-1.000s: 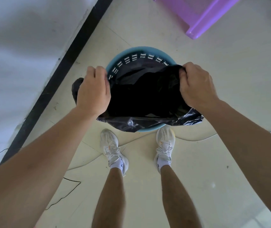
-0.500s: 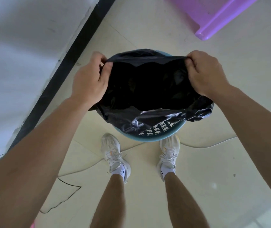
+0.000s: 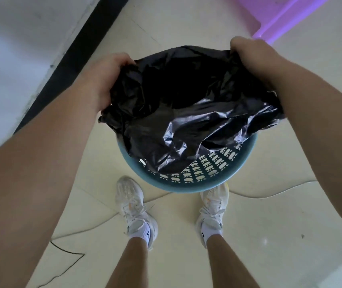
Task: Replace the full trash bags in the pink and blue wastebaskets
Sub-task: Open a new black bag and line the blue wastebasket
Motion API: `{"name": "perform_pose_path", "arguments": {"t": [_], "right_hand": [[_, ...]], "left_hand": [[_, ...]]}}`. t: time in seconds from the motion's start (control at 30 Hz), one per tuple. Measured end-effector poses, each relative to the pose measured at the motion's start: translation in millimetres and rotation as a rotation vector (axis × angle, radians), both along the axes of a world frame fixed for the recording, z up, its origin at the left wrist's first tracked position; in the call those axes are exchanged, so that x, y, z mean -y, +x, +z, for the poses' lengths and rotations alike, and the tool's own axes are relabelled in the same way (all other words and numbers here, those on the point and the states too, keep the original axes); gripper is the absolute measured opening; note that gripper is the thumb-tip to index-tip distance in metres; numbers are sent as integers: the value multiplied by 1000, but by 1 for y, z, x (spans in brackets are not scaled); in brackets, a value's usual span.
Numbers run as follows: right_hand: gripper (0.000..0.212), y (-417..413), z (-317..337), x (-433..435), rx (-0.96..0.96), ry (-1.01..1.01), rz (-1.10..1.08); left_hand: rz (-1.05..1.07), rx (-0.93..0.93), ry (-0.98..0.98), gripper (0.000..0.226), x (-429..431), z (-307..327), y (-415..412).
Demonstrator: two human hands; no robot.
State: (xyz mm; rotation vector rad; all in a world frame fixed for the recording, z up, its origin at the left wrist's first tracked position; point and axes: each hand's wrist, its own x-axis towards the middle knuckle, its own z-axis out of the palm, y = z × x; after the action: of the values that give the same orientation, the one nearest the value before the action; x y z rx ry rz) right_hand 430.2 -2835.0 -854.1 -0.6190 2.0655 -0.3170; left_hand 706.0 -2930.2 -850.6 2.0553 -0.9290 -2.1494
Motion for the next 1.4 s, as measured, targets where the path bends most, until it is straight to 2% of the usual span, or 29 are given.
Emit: {"name": "perform_pose_path", "arguments": {"t": [0.07, 0.1, 0.17, 0.2, 0.27, 0.3, 0.37, 0.43, 0.47, 0.53, 0.6, 0.63, 0.73, 0.8, 0.87, 0.93, 1.0, 1.07, 1.13, 1.23, 1.3, 1.4], "right_hand": [[22, -1, -15, -7, 133, 88, -47], [20, -3, -20, -13, 180, 142, -60], [12, -9, -22, -24, 194, 208, -68], [12, -14, -19, -29, 210, 189, -96], [34, -21, -3, -36, 297, 107, -225], [48, -22, 8, -41, 290, 69, -293], [68, -20, 31, -57, 99, -30, -351], [78, -3, 49, -78, -179, -133, -386], [82, 12, 55, -88, -287, -166, -408], [92, 49, 62, -108, -371, -155, -529], [97, 82, 60, -124, -310, -99, -699], [95, 93, 58, -134, -271, -76, -779], [75, 115, 54, -170, -183, -8, -978], [61, 123, 53, -194, -126, 29, -1067], [41, 132, 50, -215, 24, -1, -1183], [26, 139, 44, -231, 223, -66, -1345], [20, 144, 36, -240, 377, -78, -1470], [18, 147, 29, -240, 462, -34, -1480], [19, 147, 20, -233, 448, -6, -1415], [36, 139, 17, -216, 311, -27, -1435], [55, 137, 24, -207, 176, -130, -1427], [69, 151, 45, -198, -54, -145, -1140]], "left_hand": [[-52, 17, -6, 24, -9, -12, 1], [-56, 11, -25, 37, -16, -17, 5], [-15, 47, -98, 55, -25, -21, 11], [-22, 88, -151, 50, -29, -21, 13], [-29, 269, -350, 21, -33, -16, 25], [-22, 392, -487, 30, -36, -11, 34], [42, 552, -773, 41, -53, 10, 44], [140, 592, -895, 47, -79, 33, 44], [216, 593, -833, 56, -94, 39, 41], [420, 562, -504, 70, -123, 45, 32], [628, 473, -213, 74, -150, 47, 30], [694, 437, -145, 73, -161, 48, 32], [704, 421, -131, 59, -193, 56, 43], [664, 394, -105, 39, -213, 63, 49], [630, 372, -37, 19, -232, 66, 55], [674, 357, 61, 17, -247, 60, 60], [732, 349, 140, 21, -255, 49, 63], [702, 336, 173, 14, -255, 38, 61], [629, 288, 171, 10, -248, 26, 54], [579, 242, 120, 27, -231, 8, 46], [585, 250, 89, 27, -226, 3, 45], [627, 286, 86, 12, -236, 11, 48]]}}
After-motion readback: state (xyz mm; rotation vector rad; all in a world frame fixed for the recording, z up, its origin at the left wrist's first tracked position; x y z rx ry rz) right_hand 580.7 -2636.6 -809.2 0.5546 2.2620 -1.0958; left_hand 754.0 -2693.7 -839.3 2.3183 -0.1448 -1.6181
